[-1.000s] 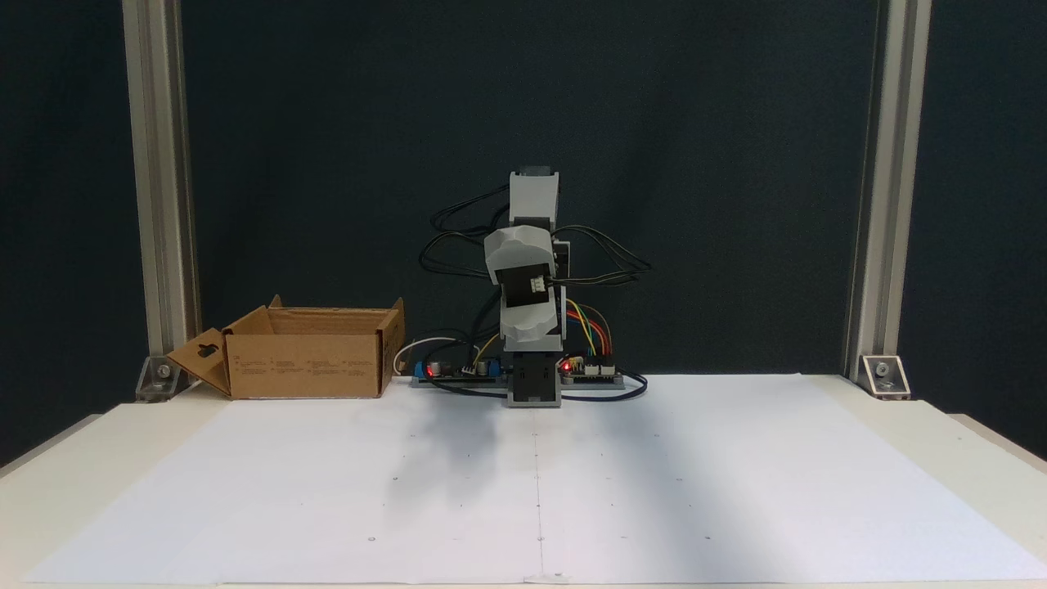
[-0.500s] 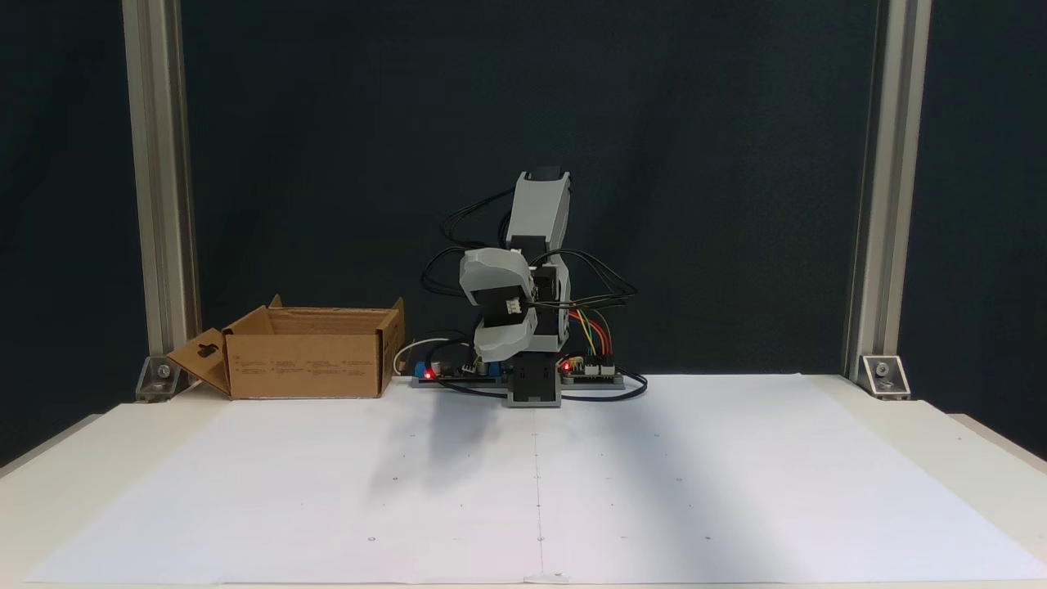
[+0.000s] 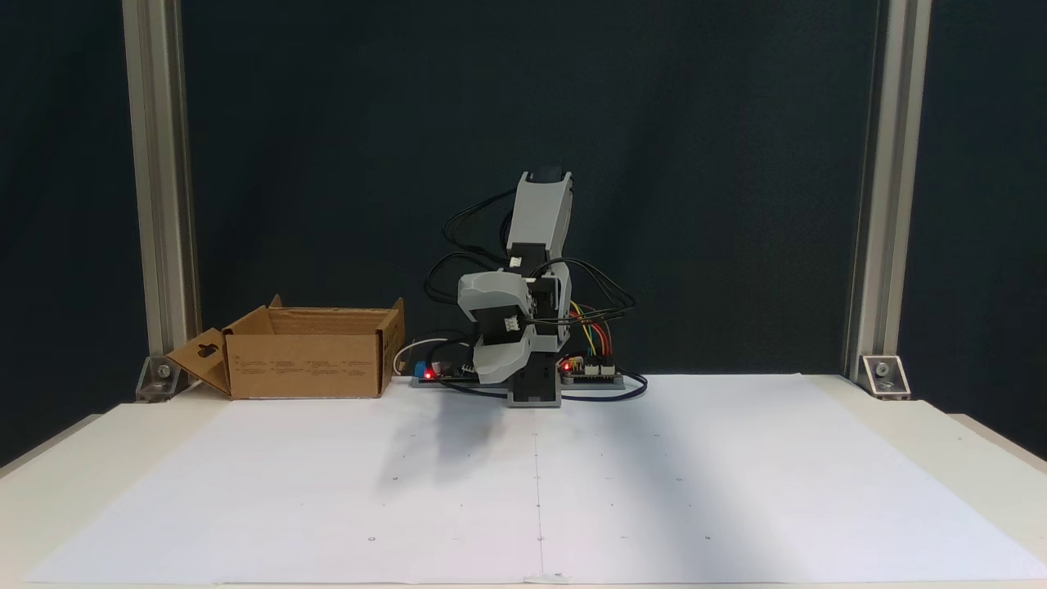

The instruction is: Grasp a green dice and put it in the bin.

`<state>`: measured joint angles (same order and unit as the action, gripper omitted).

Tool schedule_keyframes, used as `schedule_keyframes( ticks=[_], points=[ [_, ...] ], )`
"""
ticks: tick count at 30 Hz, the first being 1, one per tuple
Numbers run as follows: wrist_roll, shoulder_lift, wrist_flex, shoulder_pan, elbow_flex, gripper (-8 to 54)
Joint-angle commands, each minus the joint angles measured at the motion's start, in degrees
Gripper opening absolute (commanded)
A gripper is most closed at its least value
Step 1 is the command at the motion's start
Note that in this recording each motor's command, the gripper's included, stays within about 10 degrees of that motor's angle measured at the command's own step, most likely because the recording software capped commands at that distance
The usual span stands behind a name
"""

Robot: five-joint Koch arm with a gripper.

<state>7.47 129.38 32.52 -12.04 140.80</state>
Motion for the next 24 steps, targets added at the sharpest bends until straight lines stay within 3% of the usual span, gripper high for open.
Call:
schedule_keyframes(
  ticks=[1, 24],
  points=[
    [0.18, 6.42, 10.0, 0.0, -1.32, 44.6],
    [0.18, 6.33, 15.03, 0.09, 4.39, 44.6]
  ],
)
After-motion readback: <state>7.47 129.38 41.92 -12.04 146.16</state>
